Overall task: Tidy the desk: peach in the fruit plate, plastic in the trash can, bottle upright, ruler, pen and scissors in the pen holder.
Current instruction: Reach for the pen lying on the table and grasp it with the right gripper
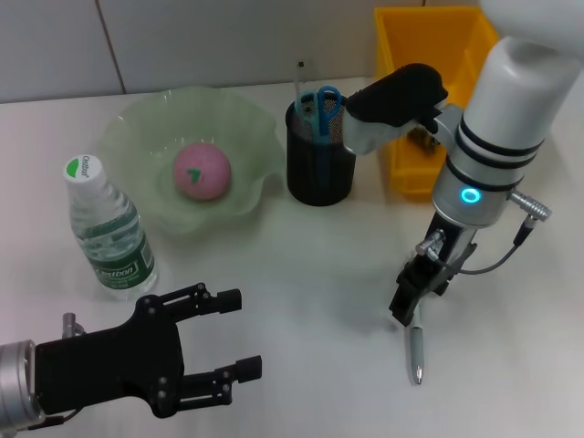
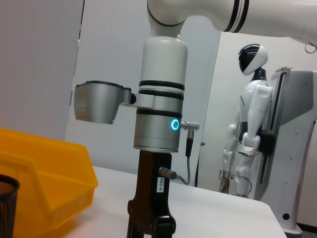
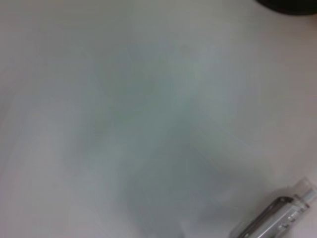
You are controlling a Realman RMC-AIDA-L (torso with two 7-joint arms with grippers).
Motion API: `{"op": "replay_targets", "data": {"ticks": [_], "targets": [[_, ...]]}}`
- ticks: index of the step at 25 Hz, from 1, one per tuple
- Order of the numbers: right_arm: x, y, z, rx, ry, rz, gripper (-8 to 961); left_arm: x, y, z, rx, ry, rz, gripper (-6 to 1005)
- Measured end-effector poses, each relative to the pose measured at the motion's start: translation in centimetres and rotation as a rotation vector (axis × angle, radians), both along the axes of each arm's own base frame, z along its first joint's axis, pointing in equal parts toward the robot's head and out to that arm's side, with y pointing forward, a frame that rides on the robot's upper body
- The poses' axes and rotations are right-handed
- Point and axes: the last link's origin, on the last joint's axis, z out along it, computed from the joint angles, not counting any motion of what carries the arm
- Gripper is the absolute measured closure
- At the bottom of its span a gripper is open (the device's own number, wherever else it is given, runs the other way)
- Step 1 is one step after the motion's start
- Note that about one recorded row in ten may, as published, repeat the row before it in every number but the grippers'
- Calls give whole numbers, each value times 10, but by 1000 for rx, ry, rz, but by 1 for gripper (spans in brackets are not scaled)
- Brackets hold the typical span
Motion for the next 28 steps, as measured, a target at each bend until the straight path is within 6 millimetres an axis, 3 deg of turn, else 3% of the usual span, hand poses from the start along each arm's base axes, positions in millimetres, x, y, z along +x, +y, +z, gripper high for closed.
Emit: {"op": "replay_targets", "data": {"ticks": [28], "targets": [[-2, -3, -8, -27, -9, 38, 273, 0, -2, 2, -7, -7, -4, 209]]}}
